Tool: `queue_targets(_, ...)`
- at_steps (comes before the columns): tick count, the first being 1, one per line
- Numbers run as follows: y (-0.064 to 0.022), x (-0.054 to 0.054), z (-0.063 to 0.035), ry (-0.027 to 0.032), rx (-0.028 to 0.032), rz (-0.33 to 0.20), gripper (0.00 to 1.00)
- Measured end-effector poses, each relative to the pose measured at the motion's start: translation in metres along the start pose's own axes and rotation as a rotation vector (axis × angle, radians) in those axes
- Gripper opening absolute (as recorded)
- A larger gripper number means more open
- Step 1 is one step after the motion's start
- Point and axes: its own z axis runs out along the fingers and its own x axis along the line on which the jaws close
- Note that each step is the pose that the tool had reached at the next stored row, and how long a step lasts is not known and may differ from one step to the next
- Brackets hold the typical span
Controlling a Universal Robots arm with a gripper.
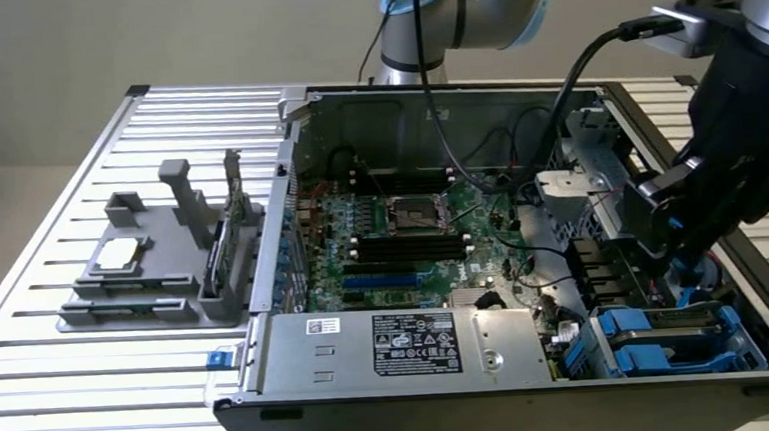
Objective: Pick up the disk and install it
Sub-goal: 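Insert the first disk wire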
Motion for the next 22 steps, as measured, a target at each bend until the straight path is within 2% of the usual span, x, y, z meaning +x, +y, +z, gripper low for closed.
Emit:
queue_targets(11, 0.0002, 0.0001, 0.0034, -0.0096, 0.0114, 0.148, 0.41)
queue_targets(22, 0.0004, 0.0002, 0.0081, -0.0137, 0.0224, 0.304, 0.41)
